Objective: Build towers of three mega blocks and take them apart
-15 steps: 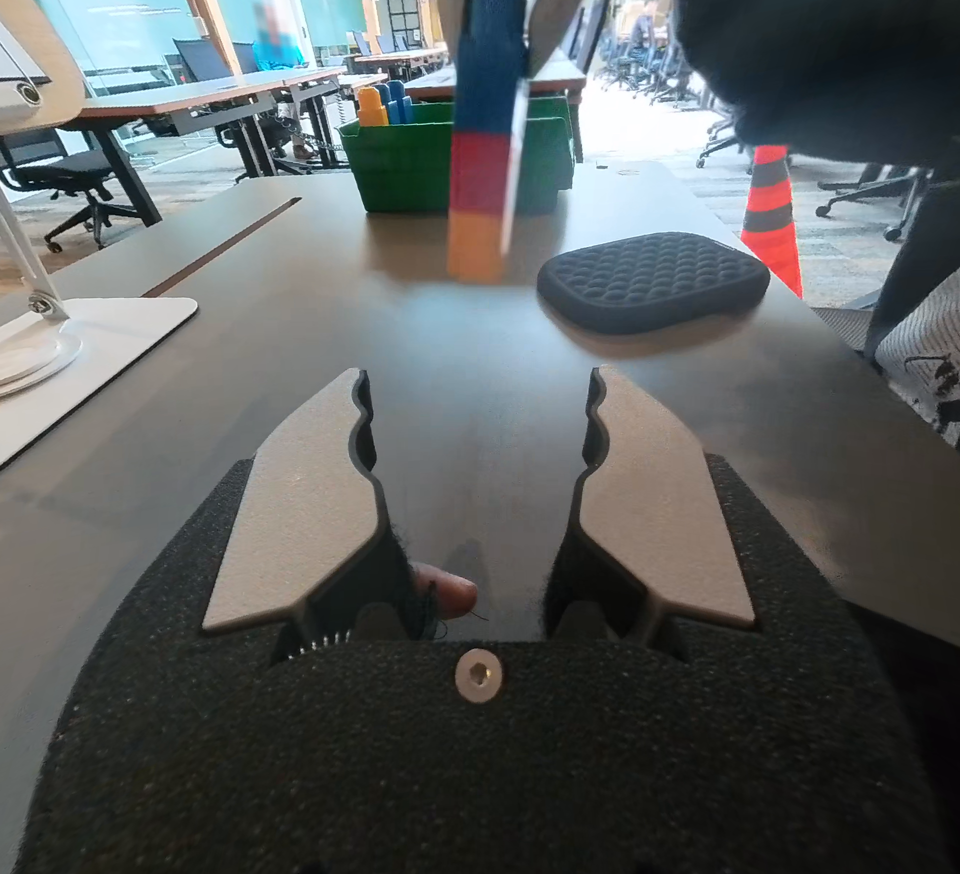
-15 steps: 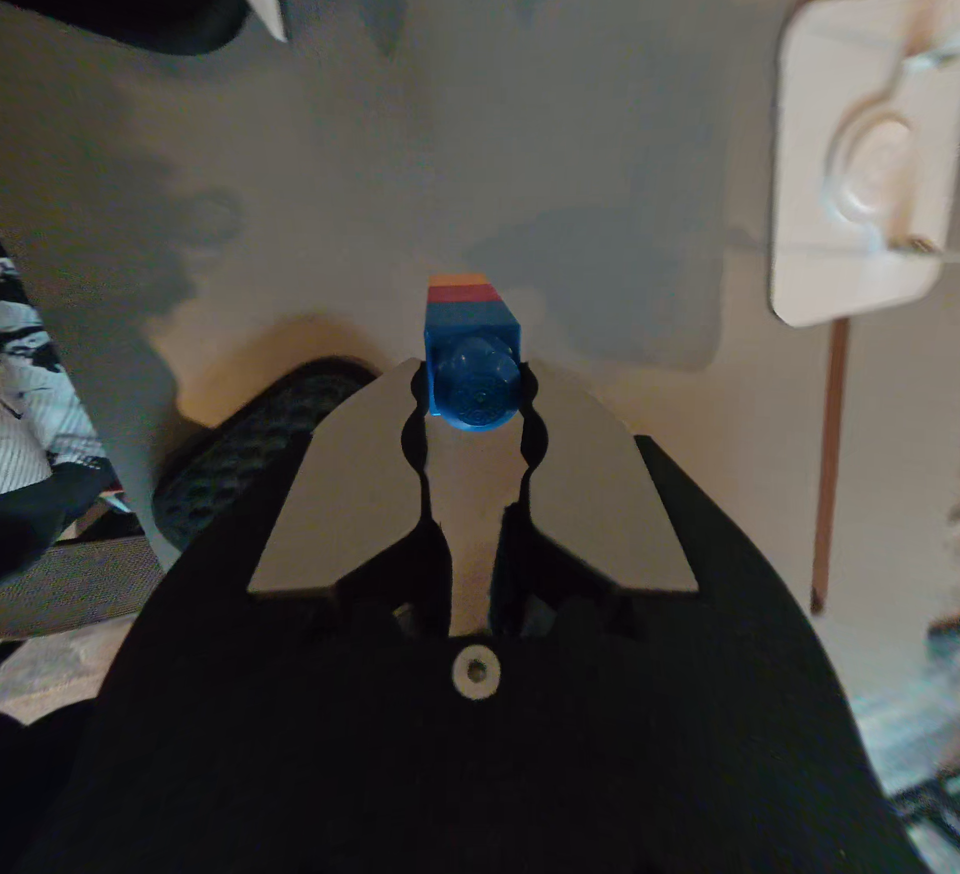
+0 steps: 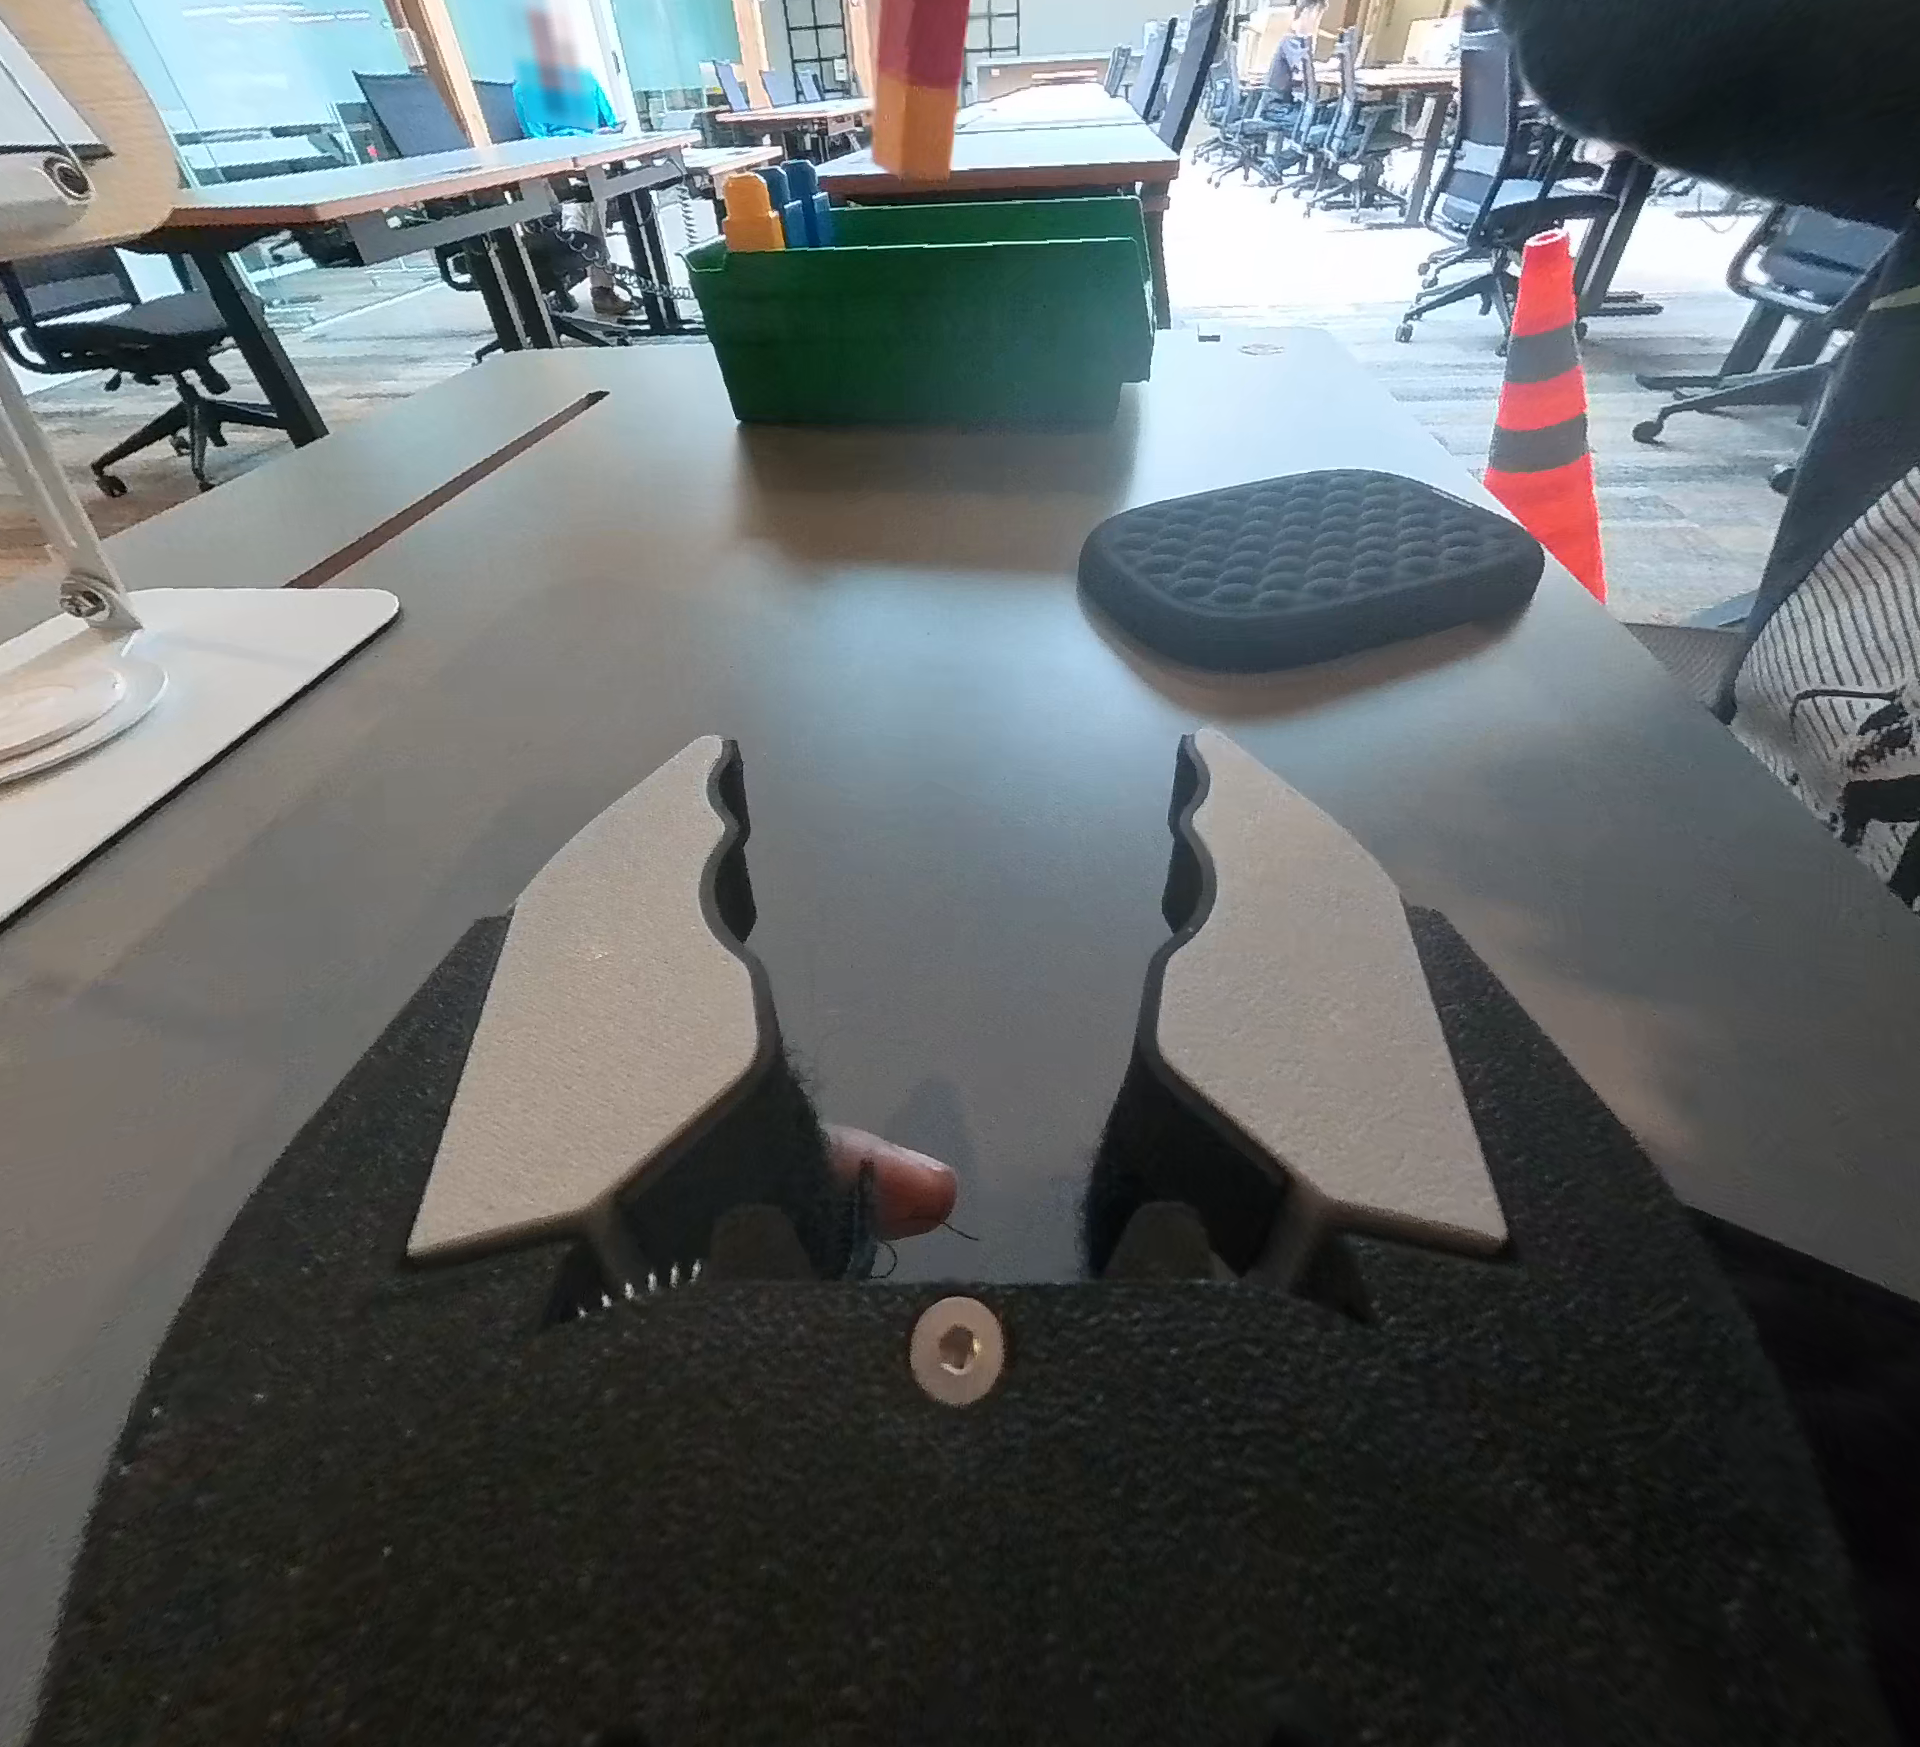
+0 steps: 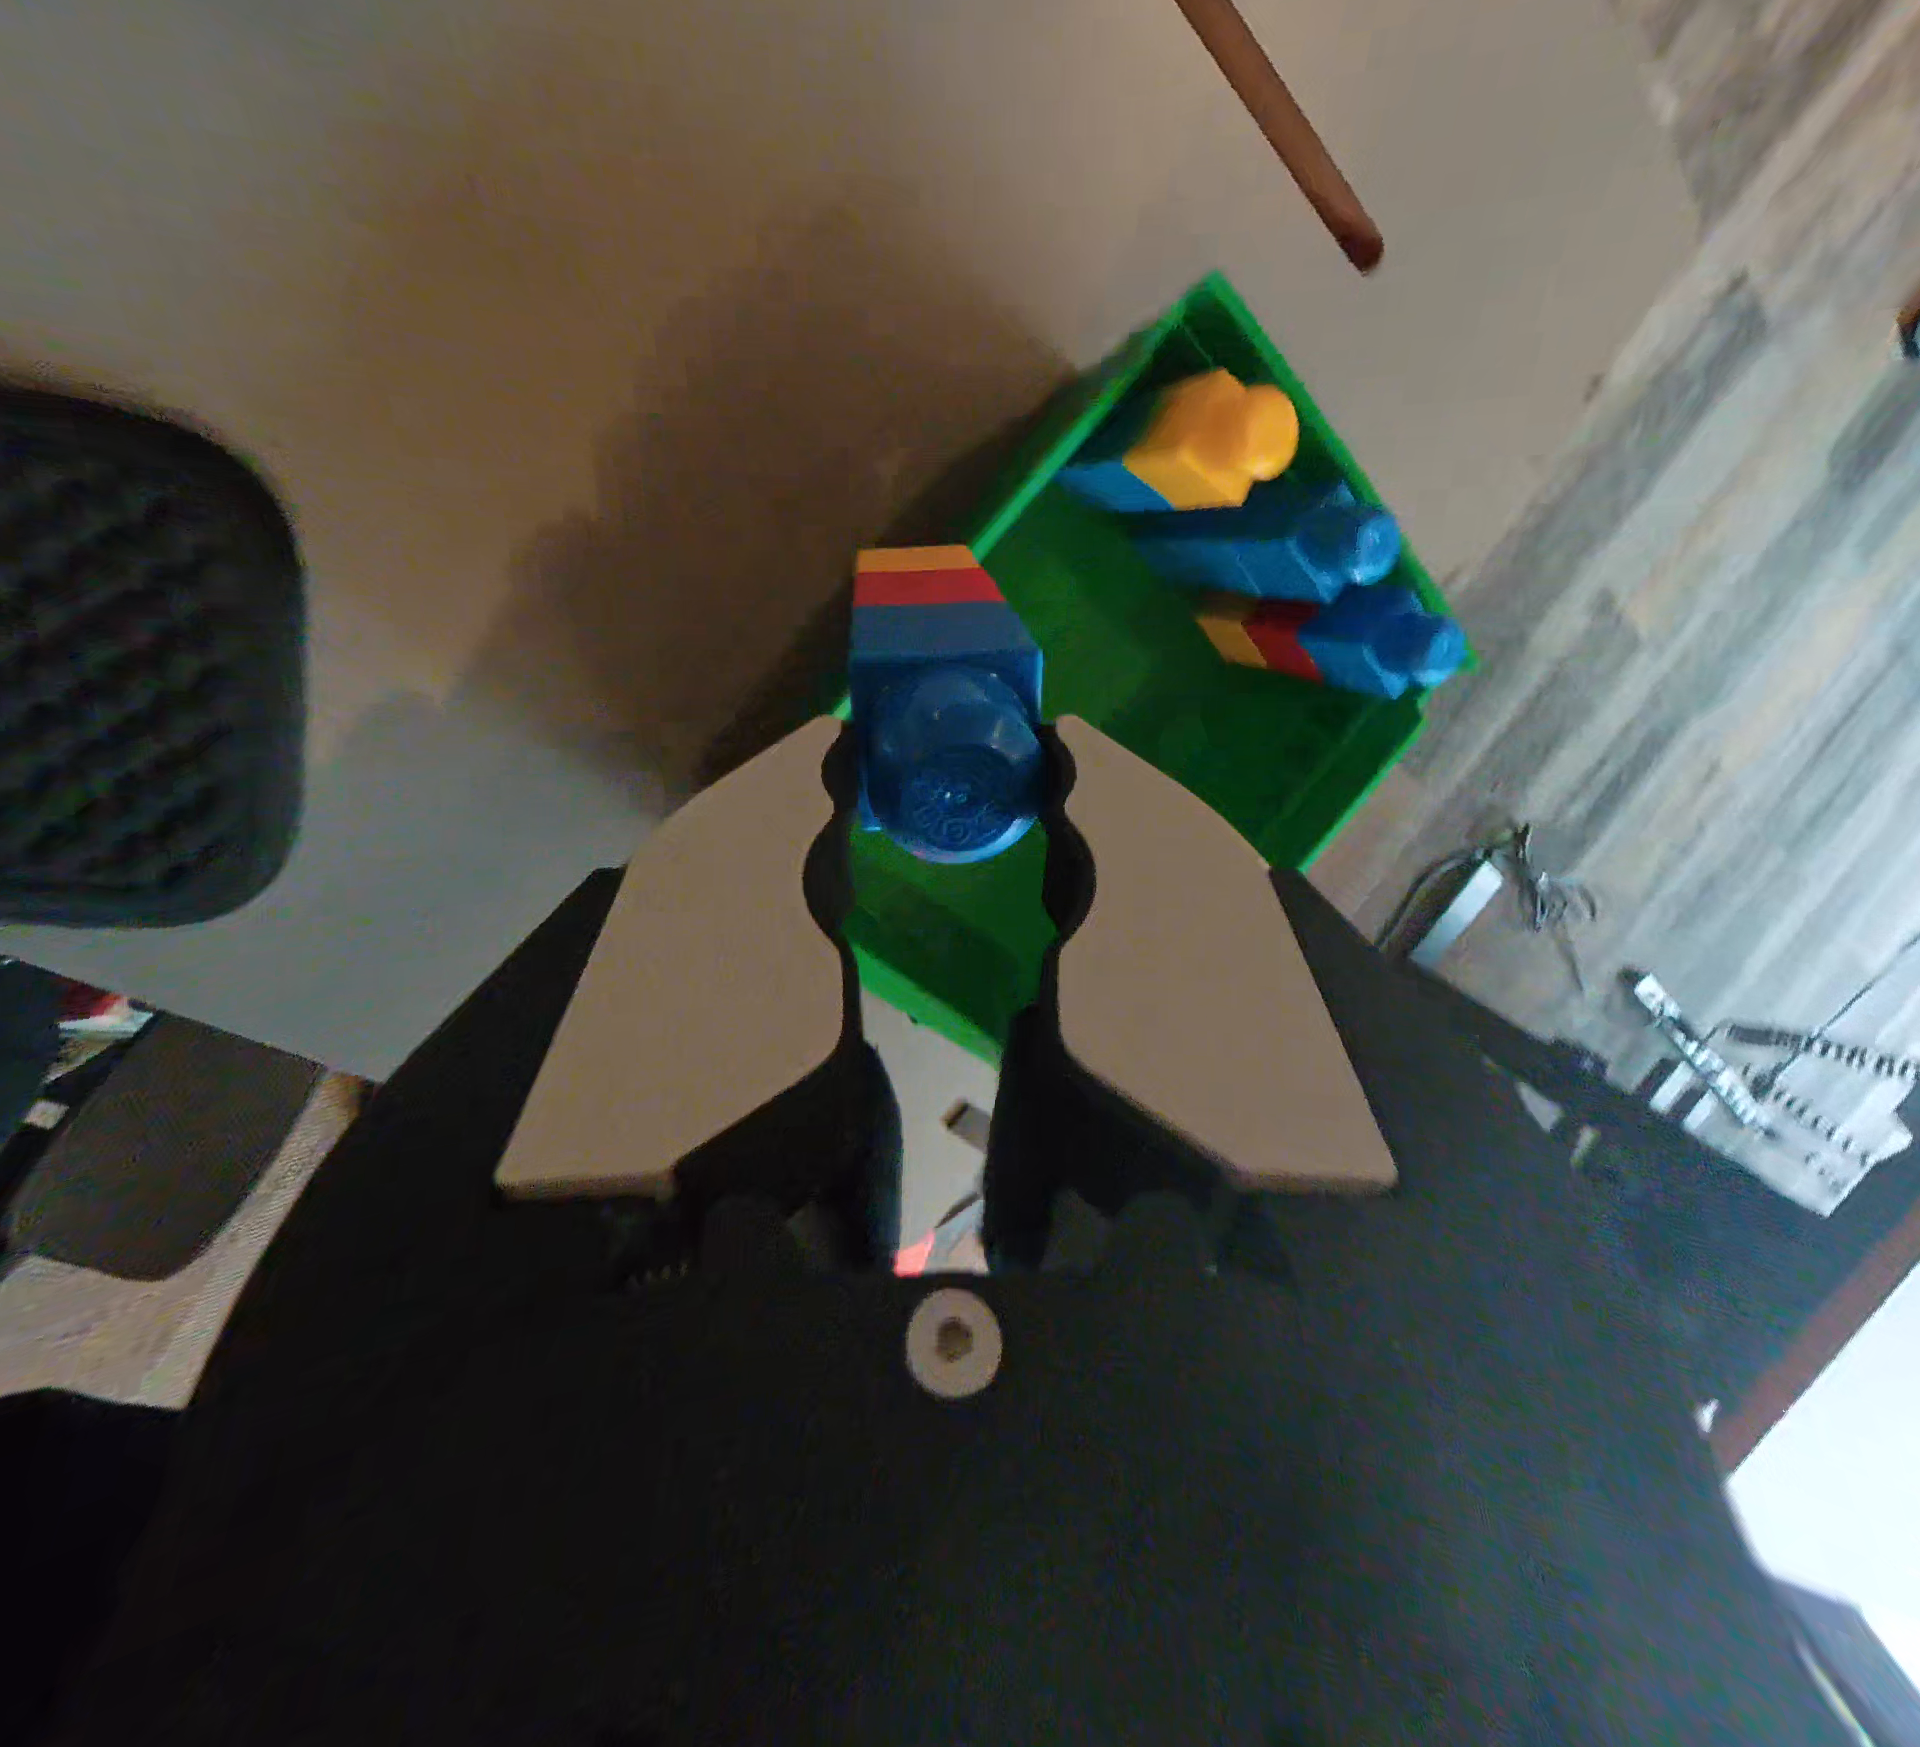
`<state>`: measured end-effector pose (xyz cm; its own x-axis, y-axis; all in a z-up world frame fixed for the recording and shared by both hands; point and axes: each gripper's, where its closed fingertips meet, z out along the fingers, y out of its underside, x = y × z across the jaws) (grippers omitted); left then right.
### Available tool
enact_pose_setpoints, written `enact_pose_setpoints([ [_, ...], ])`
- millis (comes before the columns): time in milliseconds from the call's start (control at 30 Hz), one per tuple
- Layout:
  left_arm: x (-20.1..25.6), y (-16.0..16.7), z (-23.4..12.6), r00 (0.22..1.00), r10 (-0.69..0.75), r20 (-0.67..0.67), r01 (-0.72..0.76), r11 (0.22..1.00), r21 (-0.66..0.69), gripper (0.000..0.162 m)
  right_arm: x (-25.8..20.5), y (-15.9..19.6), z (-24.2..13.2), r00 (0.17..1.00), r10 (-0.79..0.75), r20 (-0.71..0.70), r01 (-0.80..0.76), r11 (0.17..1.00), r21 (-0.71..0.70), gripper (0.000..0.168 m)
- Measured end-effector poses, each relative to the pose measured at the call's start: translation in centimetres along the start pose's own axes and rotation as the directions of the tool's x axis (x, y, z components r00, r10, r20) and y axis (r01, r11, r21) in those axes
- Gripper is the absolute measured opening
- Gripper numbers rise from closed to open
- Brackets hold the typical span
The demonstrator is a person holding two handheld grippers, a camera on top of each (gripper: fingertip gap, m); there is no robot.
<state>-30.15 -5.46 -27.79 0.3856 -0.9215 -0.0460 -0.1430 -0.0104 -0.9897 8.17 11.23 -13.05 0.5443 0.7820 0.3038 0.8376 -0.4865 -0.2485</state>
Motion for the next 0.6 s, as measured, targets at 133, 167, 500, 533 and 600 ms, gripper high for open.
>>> enact_pose_setpoints([
  [133,-0.1,-0.1,0.0,1.000,-0.001,0.006,0.001,1.000,0.006,0.077,3.0,1.9,2.4,0.997,0.078,-0.011,-0.078,0.996,-0.031,0.033],
  [167,-0.1,-0.1,0.0,1.000,0.000,0.007,0.000,1.000,0.006,0.077,3.6,2.1,3.2,0.995,0.101,-0.013,-0.101,0.994,-0.036,0.033],
  [500,-0.1,-0.1,-0.1,1.000,-0.009,0.000,0.009,1.000,0.011,0.077,6.3,3.4,10.9,0.924,0.381,-0.022,-0.381,0.914,-0.142,0.033],
  [533,-0.1,-0.1,-0.1,1.000,-0.008,-0.001,0.008,1.000,0.011,0.076,6.3,3.4,11.5,0.915,0.403,-0.024,-0.401,0.903,-0.156,0.033],
  [600,0.0,-0.1,-0.1,1.000,-0.003,-0.005,0.003,1.000,0.011,0.076,6.3,3.6,12.4,0.898,0.439,-0.034,-0.437,0.880,-0.185,0.033],
])
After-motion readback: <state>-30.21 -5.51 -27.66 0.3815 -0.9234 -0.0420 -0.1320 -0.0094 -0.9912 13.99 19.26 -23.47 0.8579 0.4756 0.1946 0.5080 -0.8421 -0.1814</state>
